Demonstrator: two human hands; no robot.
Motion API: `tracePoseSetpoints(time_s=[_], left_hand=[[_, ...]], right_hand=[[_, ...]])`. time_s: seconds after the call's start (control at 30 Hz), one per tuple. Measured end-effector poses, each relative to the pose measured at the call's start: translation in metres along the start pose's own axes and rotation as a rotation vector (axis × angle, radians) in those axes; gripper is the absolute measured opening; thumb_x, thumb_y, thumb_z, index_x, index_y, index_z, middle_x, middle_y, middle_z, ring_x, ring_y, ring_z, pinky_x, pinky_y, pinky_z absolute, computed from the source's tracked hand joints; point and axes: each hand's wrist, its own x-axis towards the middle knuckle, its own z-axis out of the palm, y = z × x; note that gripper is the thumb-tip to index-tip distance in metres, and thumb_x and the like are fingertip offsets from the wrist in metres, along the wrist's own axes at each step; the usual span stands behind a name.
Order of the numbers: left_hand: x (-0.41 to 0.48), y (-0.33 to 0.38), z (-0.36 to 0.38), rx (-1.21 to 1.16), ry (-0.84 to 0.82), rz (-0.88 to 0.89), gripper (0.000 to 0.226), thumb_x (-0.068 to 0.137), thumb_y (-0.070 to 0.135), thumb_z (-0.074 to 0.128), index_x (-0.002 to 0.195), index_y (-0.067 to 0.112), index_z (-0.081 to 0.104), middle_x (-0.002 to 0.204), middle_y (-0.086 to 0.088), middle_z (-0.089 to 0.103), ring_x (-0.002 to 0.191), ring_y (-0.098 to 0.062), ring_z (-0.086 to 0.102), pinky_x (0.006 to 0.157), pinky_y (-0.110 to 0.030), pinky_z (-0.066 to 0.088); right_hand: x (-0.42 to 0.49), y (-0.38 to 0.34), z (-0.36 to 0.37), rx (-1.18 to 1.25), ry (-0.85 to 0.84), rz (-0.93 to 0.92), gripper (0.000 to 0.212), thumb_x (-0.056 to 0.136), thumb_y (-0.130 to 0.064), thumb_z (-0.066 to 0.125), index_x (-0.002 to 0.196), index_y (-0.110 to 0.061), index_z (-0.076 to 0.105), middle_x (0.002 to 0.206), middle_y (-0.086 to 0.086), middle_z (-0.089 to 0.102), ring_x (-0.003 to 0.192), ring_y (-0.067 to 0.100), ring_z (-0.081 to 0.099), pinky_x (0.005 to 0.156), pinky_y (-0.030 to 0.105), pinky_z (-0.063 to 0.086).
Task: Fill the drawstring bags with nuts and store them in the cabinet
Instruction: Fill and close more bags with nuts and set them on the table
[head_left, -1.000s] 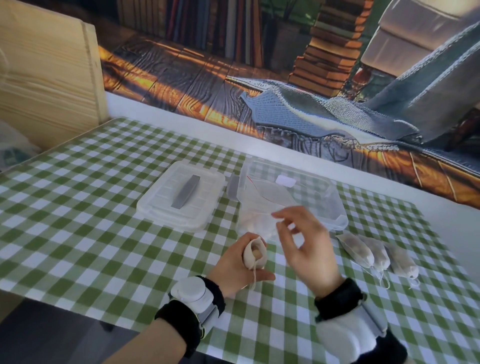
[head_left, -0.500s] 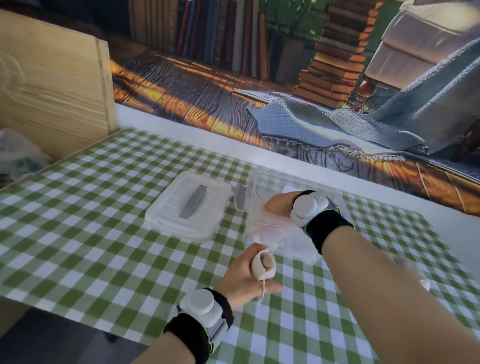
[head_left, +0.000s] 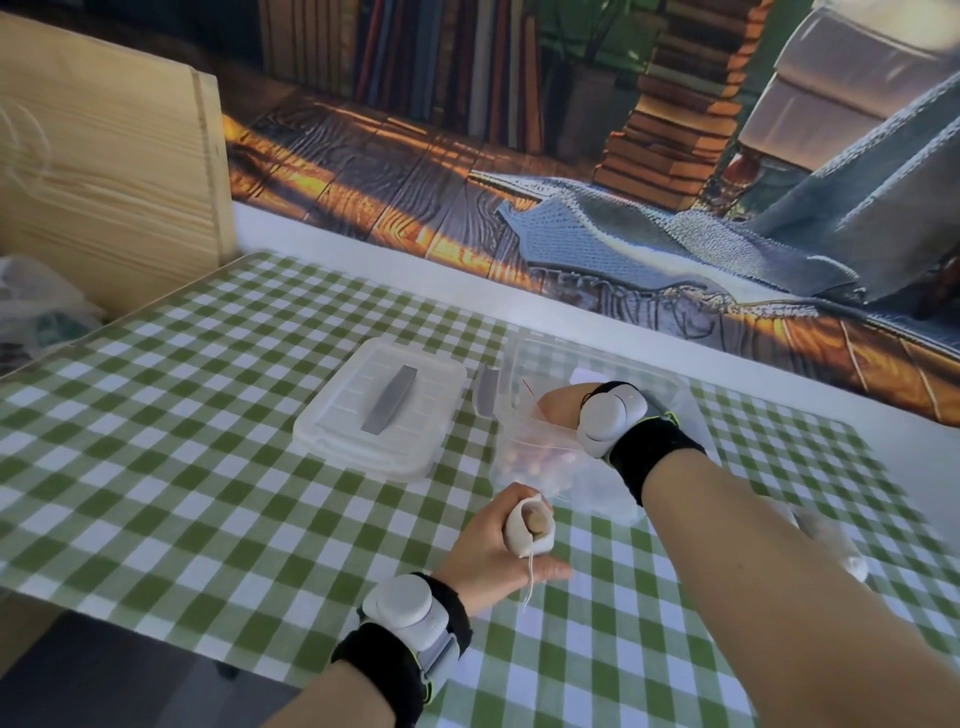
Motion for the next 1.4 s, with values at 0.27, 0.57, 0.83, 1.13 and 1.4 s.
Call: tracePoseSetpoints(time_s=[0.27,0.57,0.83,1.13,1.4], left_hand=[[-0.001,0.003,0.000,-0.014,0.008,-0.014,0.046,0.064,0.012,0.084,0.096,0.013,0.051,0.084,0.006,0.055,0.075,-0.006,0.054,0.072,-0.024,0.050],[0.000,0.001,0.001,-0.094,-0.010,-0.037,0.039,0.067,-0.008,0.078,0.094,-0.001,0.050,0.073,0.003,0.045,0.059,-0.003,0.046,0.058,-0.011,0.044],[-0.002,0.002,0.002,-0.117,0.006,-0.001,0.051,0.055,0.031,0.087,0.096,0.027,0.058,0.095,-0.015,0.063,0.088,-0.030,0.062,0.080,-0.043,0.054],[-0.002,0.000,0.002,-0.124,-0.001,0.007,0.059,0.055,0.028,0.088,0.103,0.020,0.055,0.093,-0.013,0.061,0.084,-0.018,0.059,0.077,-0.035,0.052],[0.000,-0.002,0.002,-0.137,-0.004,0.024,0.058,0.053,0.032,0.088,0.101,0.023,0.056,0.088,-0.015,0.056,0.079,-0.022,0.056,0.077,-0.035,0.051]], right_hand=[[-0.027,0.011,-0.020,0.322,0.093,-0.040,0.016,0.089,-0.013,0.052,0.088,-0.007,0.067,0.078,-0.001,0.058,0.072,0.015,0.053,0.069,0.023,0.043],[-0.131,0.010,0.025,0.877,0.461,-0.356,0.006,0.077,-0.013,0.075,0.078,-0.019,0.074,0.071,-0.007,0.069,0.064,0.003,0.059,0.068,0.017,0.051],[-0.133,0.004,0.088,0.884,0.548,-0.448,0.008,0.079,-0.008,0.073,0.083,-0.015,0.074,0.075,-0.008,0.069,0.070,0.011,0.064,0.071,0.026,0.055],[-0.131,0.005,0.091,0.690,0.671,-0.454,0.012,0.077,-0.005,0.071,0.084,-0.014,0.074,0.088,-0.008,0.054,0.072,0.008,0.058,0.067,0.015,0.050],[-0.132,-0.001,0.086,0.811,0.627,-0.304,0.012,0.078,-0.006,0.071,0.084,-0.015,0.065,0.075,-0.007,0.065,0.071,0.009,0.061,0.066,0.012,0.048]])
